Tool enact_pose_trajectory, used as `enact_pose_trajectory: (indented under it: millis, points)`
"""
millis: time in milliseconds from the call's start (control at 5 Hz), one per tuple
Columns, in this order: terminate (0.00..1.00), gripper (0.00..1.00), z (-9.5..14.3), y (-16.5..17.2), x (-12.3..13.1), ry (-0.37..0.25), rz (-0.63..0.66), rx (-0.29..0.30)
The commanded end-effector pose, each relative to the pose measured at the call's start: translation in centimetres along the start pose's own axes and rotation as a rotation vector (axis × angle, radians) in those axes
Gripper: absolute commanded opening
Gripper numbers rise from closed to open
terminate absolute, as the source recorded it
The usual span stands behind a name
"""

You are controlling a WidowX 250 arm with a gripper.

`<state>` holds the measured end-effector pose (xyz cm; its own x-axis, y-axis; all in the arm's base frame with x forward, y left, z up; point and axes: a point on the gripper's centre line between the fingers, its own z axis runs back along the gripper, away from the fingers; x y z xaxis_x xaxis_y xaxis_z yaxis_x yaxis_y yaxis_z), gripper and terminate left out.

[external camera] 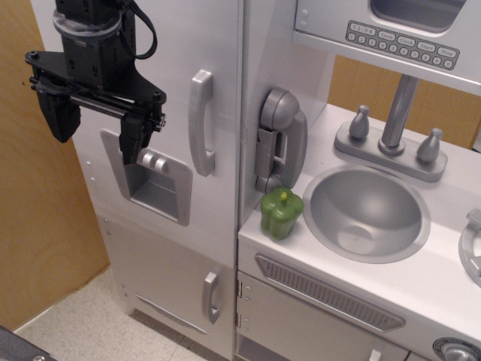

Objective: Open fridge

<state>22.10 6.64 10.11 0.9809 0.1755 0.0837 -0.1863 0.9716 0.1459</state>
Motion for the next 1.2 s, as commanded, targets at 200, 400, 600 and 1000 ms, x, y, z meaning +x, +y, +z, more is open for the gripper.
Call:
enact_pose_trajectory:
  millis: [200, 400, 600, 1000]
  points:
    - [0.00, 1.00, -0.9, -0.6, 1.1, -0.030, -0.137, -0.038]
    - [0.00, 1.00, -1.3, -1.3, 2.9, -0.061, -0.182, -0.067]
    - [0.00, 1.00, -1.7, -2.1, 4.8, -0.043, -0.184, -0.083]
    - [0.00, 1.00, -1.6, -3.1, 8.8, -0.077, -0.156, -0.129]
